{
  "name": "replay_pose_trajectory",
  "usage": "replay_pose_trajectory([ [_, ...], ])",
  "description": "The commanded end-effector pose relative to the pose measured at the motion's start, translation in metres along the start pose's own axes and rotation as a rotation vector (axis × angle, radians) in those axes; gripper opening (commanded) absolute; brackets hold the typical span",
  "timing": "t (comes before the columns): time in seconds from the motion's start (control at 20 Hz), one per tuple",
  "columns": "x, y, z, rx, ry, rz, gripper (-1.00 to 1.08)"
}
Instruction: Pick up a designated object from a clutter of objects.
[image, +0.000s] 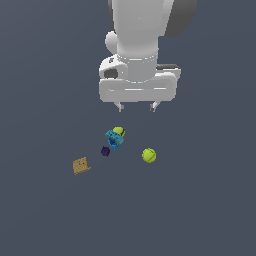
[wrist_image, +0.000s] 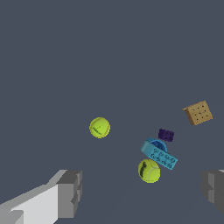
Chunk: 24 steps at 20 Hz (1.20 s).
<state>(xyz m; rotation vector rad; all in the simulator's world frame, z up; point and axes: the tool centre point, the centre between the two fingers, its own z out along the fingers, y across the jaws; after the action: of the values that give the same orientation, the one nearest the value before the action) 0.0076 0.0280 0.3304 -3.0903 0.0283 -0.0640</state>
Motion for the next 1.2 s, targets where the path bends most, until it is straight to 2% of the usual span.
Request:
replay_pose_trajectory([
  [0.0,0.000,0.000,0.000,0.000,0.000,0.000,1.00],
  [0.65,0.009,0.011,-0.001,0.001,0.005,0.022,1.00],
  [1.15,0.007,0.019,0.014,-0.003,0.002,-0.053,1.00],
])
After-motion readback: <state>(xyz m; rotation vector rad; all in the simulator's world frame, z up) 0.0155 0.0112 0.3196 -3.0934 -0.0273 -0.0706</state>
